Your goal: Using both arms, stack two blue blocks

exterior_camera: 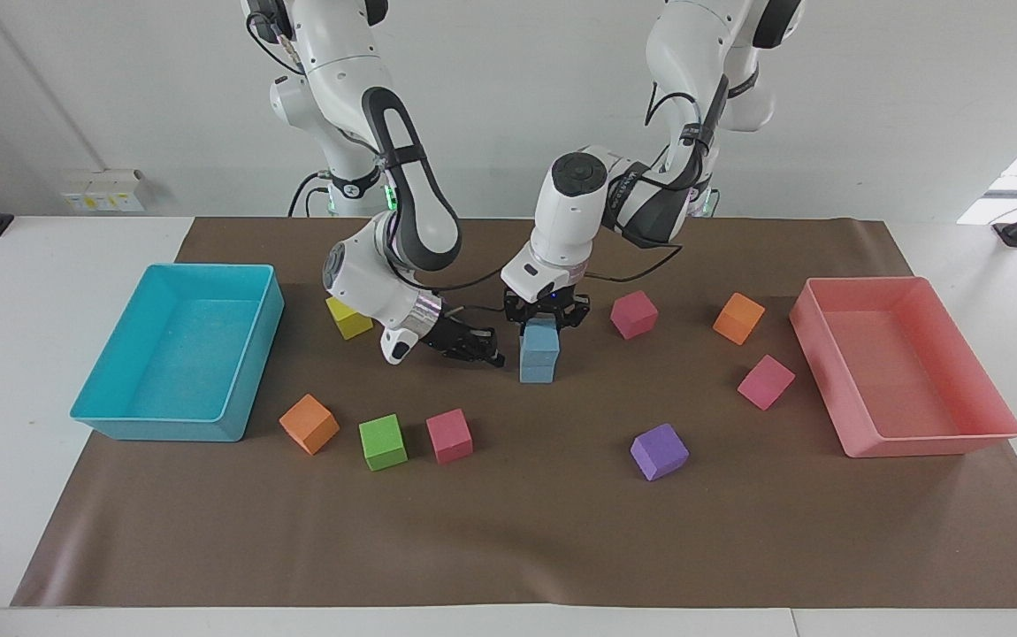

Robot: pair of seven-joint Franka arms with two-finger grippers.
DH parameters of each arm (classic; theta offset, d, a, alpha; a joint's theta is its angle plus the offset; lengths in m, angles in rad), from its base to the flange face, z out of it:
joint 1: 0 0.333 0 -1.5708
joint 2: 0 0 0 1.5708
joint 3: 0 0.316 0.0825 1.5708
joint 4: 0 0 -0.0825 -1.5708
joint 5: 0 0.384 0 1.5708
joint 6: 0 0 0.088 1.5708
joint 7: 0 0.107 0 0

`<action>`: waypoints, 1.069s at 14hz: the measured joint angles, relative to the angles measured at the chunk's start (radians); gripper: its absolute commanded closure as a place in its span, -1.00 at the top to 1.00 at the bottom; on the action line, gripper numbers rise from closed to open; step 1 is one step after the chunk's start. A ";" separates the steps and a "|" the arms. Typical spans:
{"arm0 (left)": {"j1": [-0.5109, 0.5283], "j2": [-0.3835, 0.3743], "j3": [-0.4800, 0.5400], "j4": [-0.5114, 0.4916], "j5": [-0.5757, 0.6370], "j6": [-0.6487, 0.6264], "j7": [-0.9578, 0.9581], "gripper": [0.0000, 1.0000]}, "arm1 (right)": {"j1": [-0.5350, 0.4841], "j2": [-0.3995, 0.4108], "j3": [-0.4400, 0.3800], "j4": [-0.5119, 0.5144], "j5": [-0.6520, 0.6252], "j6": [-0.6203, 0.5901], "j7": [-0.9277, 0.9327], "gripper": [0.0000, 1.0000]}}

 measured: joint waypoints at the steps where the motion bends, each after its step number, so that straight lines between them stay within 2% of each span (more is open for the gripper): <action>1: 0.000 0.000 0.000 0.000 0.000 0.000 0.000 0.13 | 0.000 0.000 0.000 0.000 0.000 0.000 0.000 -1.00; 3: 0.000 0.000 0.000 0.000 0.000 0.000 0.000 0.20 | 0.000 0.000 0.000 0.000 0.000 0.000 0.000 -1.00; 7: 0.000 0.000 0.000 0.000 0.000 0.000 0.000 0.53 | 0.000 0.000 0.000 0.000 0.000 0.000 0.000 -1.00; 10: 0.000 0.000 0.000 0.000 0.000 0.000 0.000 0.61 | 0.000 0.000 0.000 0.000 0.000 0.000 0.000 -1.00; 11: 0.000 0.000 0.000 -0.001 0.000 0.000 0.000 0.70 | 0.000 0.000 0.000 0.000 0.000 0.000 0.000 -0.93; 12: 0.000 0.000 0.000 -0.001 0.000 0.000 0.000 0.83 | 0.000 0.000 0.000 0.000 0.000 0.000 0.000 -0.59; 13: 0.000 0.000 0.000 -0.001 0.000 0.000 0.000 1.00 | 0.000 0.000 0.000 0.000 0.000 0.000 0.000 -0.04; 15: 0.000 0.000 0.000 -0.001 0.000 0.001 -0.002 1.00 | 0.000 0.000 0.000 0.000 0.000 0.000 0.000 0.99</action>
